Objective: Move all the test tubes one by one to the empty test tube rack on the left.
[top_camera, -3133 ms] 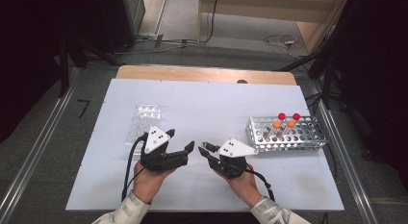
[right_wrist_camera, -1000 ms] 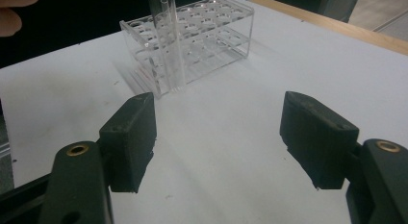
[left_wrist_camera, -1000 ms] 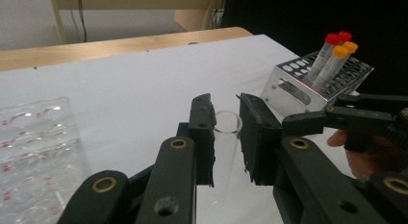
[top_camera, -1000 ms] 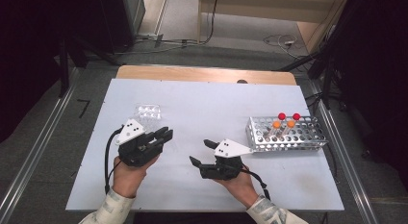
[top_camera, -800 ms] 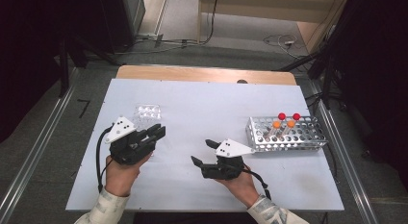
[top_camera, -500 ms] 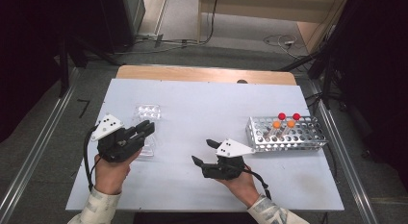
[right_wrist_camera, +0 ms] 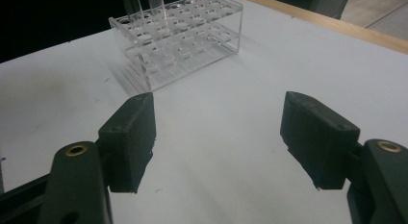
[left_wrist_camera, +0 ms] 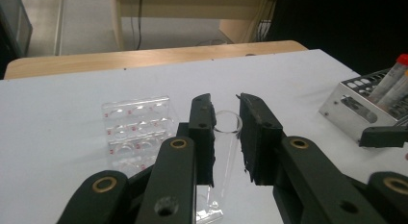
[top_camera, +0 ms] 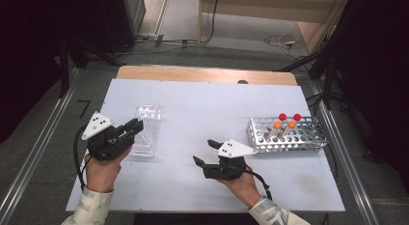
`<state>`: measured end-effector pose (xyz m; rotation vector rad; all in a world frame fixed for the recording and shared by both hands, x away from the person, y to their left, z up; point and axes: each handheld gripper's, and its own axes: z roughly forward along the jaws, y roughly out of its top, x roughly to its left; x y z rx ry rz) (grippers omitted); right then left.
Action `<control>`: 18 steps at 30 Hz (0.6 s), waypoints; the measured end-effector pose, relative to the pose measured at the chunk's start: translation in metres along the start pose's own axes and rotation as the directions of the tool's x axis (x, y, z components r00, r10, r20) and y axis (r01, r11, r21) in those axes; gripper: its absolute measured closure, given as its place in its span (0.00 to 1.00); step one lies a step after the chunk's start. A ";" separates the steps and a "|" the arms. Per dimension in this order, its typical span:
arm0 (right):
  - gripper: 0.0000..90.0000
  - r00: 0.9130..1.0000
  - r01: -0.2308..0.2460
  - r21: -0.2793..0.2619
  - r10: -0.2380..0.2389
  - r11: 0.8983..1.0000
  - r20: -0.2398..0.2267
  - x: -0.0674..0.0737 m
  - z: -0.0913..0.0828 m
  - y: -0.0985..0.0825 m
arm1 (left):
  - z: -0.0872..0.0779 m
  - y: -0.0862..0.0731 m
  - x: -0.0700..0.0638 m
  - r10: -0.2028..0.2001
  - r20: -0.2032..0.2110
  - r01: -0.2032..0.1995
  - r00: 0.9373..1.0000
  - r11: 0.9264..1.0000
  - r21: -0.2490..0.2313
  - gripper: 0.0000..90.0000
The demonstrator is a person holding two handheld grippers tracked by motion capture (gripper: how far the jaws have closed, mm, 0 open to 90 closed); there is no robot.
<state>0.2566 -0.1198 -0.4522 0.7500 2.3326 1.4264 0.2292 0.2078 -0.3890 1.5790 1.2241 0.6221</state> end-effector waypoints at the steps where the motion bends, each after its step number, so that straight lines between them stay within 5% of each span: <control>1: 0.30 1.000 -0.001 0.000 0.001 1.000 0.000 0.000 0.000 0.000 | 0.000 0.000 0.000 -0.002 -0.002 0.002 1.000 1.000 -0.001 0.84; 18: 0.30 1.000 0.002 -0.001 -0.002 1.000 -0.004 0.001 0.000 0.000 | 0.014 -0.010 -0.005 0.071 -0.067 -0.067 0.995 0.996 0.054 0.84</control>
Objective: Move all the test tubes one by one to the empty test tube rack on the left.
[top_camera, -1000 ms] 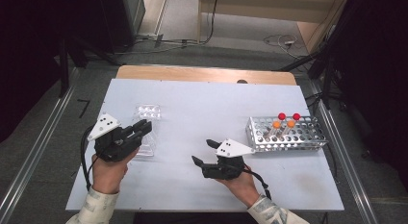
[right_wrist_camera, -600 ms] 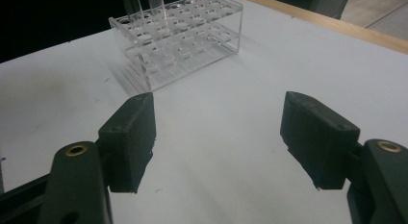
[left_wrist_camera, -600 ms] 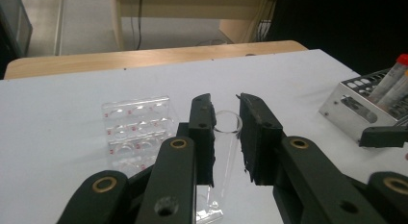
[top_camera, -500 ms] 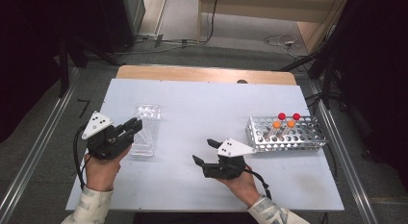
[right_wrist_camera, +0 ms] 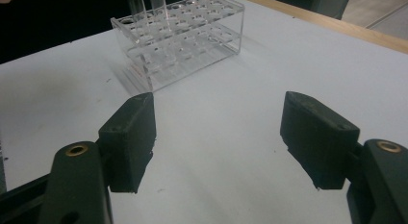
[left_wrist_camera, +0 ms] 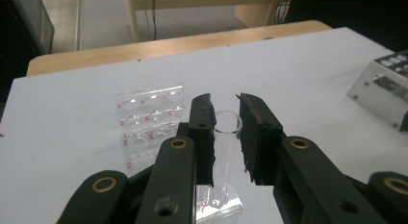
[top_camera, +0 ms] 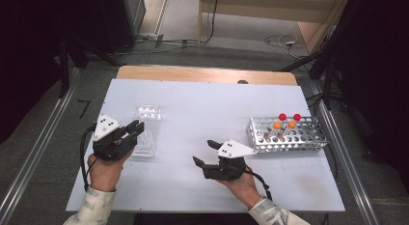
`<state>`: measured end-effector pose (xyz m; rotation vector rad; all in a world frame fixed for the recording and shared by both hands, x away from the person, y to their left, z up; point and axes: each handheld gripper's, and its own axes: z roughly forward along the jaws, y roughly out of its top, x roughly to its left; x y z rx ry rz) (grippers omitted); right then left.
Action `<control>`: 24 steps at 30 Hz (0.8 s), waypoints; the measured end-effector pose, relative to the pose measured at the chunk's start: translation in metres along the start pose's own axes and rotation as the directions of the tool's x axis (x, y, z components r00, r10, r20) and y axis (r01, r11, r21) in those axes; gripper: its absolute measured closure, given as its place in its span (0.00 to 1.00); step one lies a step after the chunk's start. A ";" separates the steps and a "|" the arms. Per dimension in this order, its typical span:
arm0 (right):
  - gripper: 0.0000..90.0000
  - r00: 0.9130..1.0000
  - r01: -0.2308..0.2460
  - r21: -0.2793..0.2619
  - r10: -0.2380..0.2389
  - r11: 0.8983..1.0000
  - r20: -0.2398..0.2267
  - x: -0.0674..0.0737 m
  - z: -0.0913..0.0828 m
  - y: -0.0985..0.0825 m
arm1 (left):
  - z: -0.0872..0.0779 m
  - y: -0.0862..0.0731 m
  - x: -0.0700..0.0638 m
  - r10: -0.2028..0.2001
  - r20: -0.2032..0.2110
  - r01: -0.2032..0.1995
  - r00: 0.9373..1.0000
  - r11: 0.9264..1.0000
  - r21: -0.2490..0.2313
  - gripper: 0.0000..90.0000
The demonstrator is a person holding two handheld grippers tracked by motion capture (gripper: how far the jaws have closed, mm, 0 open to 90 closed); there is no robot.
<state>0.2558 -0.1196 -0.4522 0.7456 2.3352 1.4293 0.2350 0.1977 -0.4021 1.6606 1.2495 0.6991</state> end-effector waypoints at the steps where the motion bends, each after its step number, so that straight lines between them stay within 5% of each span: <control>1: 0.30 1.000 0.000 0.000 0.000 1.000 0.001 0.000 0.000 0.000 | 0.003 -0.002 -0.001 0.003 -0.001 -0.003 1.000 1.000 0.011 0.84; 10: 0.30 1.000 0.002 0.006 -0.002 1.000 0.005 0.001 0.000 -0.001 | 0.014 -0.013 -0.006 0.022 -0.014 -0.021 1.000 0.998 0.067 0.84; 24: 0.30 1.000 0.006 0.009 -0.006 1.000 0.005 0.001 0.000 -0.001 | 0.013 -0.014 -0.004 0.018 -0.020 -0.017 1.000 0.997 0.071 0.79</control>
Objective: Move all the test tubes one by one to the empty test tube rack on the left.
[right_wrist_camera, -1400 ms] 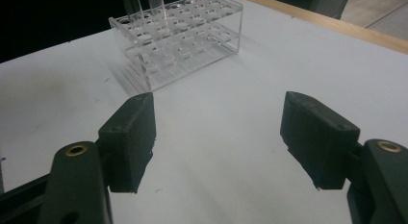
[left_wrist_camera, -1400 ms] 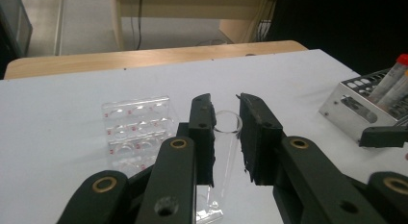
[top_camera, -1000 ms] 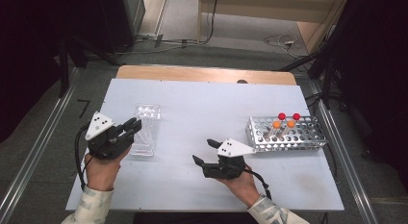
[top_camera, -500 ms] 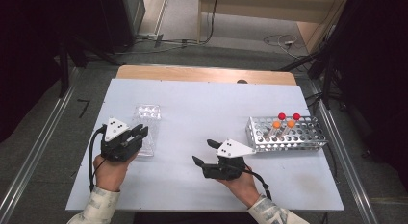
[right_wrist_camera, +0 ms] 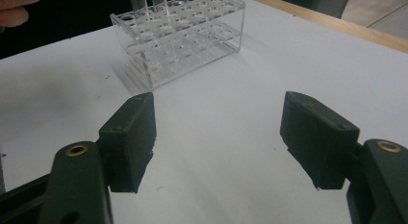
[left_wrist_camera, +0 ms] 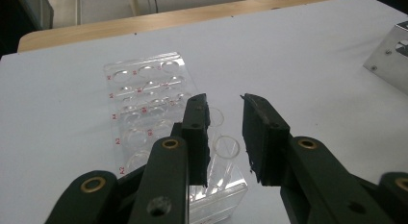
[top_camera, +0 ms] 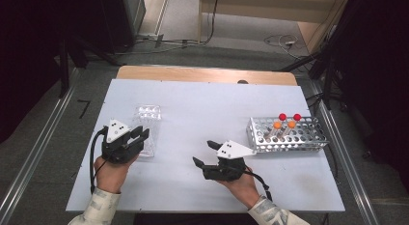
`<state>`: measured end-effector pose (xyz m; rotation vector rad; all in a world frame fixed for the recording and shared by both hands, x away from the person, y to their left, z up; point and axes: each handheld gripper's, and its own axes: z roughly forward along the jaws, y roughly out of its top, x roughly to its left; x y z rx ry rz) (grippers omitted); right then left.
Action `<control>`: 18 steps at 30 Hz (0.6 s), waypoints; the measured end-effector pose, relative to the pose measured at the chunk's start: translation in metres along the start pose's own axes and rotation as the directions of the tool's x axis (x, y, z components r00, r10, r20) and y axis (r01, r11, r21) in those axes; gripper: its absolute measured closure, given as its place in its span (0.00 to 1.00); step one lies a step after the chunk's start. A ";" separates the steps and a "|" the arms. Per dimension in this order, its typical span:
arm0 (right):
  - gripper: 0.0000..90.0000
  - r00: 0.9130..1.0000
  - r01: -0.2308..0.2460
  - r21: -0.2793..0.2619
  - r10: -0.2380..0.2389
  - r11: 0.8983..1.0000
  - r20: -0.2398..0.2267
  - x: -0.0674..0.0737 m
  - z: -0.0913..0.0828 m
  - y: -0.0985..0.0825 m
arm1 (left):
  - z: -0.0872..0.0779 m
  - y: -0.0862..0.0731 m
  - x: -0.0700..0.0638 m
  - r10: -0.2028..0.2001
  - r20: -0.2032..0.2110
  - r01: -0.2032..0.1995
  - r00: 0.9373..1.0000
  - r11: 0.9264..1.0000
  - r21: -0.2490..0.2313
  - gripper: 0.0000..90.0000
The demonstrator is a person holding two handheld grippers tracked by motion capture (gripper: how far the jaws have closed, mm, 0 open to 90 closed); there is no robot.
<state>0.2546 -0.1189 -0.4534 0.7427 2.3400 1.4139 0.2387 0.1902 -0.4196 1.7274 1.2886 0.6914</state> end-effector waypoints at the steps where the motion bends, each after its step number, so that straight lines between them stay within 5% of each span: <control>1: 0.30 1.000 -0.001 0.000 0.001 1.000 0.000 0.000 0.000 0.000 | 0.000 0.000 0.000 -0.002 0.001 0.002 1.000 1.000 -0.001 0.79; 10: 0.30 1.000 0.000 -0.004 0.000 1.000 0.013 -0.004 -0.003 0.000 | -0.002 0.001 0.001 -0.013 -0.003 0.013 1.000 1.000 -0.016 0.71; 18: 0.30 0.998 -0.024 -0.029 0.026 0.999 0.059 -0.021 -0.021 0.000 | -0.003 0.003 0.000 -0.073 -0.014 0.072 0.997 0.995 -0.069 0.34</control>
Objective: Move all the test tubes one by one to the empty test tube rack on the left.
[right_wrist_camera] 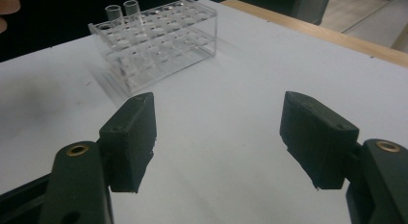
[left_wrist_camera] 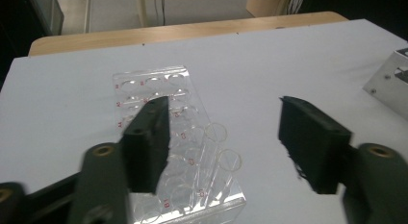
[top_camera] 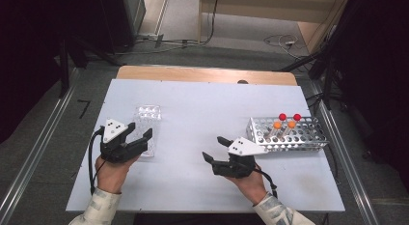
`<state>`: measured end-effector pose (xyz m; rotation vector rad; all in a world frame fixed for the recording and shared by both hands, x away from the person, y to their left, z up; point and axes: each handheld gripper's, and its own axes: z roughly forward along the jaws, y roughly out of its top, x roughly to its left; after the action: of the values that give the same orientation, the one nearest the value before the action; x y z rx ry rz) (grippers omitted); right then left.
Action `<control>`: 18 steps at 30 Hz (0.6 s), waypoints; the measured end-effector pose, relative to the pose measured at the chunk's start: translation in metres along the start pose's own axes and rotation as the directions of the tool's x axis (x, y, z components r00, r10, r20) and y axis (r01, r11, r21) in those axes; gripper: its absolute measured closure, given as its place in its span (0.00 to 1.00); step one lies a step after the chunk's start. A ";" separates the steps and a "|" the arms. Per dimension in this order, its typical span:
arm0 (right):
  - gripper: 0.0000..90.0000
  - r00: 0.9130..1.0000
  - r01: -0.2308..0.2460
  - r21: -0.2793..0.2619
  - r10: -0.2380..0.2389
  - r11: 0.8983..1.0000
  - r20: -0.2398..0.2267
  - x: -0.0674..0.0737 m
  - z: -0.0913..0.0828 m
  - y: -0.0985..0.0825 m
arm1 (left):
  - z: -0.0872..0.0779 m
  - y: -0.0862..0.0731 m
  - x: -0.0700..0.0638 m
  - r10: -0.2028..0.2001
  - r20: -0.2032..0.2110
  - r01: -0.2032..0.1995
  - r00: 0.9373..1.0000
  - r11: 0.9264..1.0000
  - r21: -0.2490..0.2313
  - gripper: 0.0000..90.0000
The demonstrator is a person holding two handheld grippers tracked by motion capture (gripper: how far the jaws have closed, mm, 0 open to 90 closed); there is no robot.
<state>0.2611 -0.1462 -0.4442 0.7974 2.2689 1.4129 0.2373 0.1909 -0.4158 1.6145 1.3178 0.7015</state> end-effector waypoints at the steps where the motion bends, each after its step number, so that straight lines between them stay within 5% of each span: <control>1: 0.30 1.000 -0.005 -0.001 0.005 1.000 0.009 -0.003 -0.003 0.000 | 0.000 0.000 0.001 -0.007 -0.001 0.007 1.000 1.000 0.000 0.31; 18: 0.30 0.980 -0.056 -0.032 0.061 0.998 0.192 -0.054 -0.059 -0.019 | 0.000 0.000 0.004 -0.017 -0.018 0.016 1.000 1.000 -0.009 0.25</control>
<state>0.2648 -0.2273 -0.4352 0.9560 2.0919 1.3258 0.2386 0.1947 -0.4169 1.5918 1.3375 0.7122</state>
